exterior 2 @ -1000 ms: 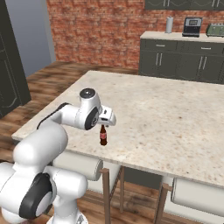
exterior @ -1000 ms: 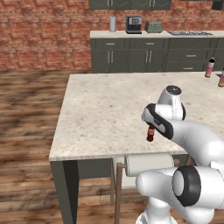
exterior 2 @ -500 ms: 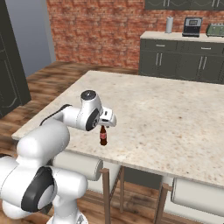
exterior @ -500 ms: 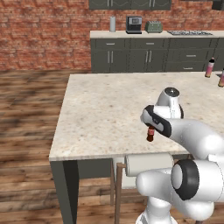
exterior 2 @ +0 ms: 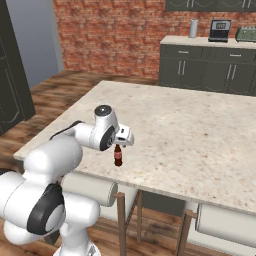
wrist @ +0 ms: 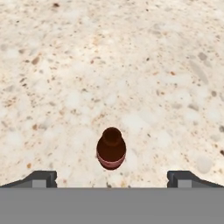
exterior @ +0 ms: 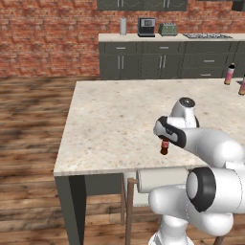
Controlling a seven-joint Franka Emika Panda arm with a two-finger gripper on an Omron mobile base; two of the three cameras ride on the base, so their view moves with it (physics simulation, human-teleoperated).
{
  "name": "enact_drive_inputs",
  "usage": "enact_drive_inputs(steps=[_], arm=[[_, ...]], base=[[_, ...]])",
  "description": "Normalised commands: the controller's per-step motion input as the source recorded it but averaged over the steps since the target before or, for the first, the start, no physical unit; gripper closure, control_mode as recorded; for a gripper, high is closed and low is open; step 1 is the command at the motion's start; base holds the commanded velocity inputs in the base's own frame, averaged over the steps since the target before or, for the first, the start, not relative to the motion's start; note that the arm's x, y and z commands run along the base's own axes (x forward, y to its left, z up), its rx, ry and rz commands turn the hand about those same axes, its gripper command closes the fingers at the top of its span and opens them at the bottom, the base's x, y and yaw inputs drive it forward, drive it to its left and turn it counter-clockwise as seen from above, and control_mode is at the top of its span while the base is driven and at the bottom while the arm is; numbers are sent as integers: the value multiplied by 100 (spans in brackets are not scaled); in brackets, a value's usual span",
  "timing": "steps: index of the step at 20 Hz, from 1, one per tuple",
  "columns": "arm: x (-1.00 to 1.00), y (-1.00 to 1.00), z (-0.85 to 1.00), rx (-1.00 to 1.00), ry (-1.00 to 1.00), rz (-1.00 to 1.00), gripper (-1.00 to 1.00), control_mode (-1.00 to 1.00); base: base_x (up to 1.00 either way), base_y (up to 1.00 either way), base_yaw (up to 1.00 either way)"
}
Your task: Place the large bottle from the dining counter next to the other large bottle outside the sink, and place the small bottle from the dining counter next to the other small bottle inside the sink.
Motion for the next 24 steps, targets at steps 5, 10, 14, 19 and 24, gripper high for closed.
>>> enact_drive_inputs(steps=[5, 10, 14, 19, 24], arm=[[3, 0, -11, 0, 0, 1, -100, -100], [6, 0, -12, 0, 0, 1, -100, -100], [10, 0, -8, 0, -2, 1, -100, -100], [10, 0, -7, 0, -2, 1, -100, -100], [7, 0, -8, 0, -1, 1, -100, -100]], base=[[0, 0, 0], [0, 0, 0], [0, 0, 0], [0, 0, 0], [0, 0, 0]])
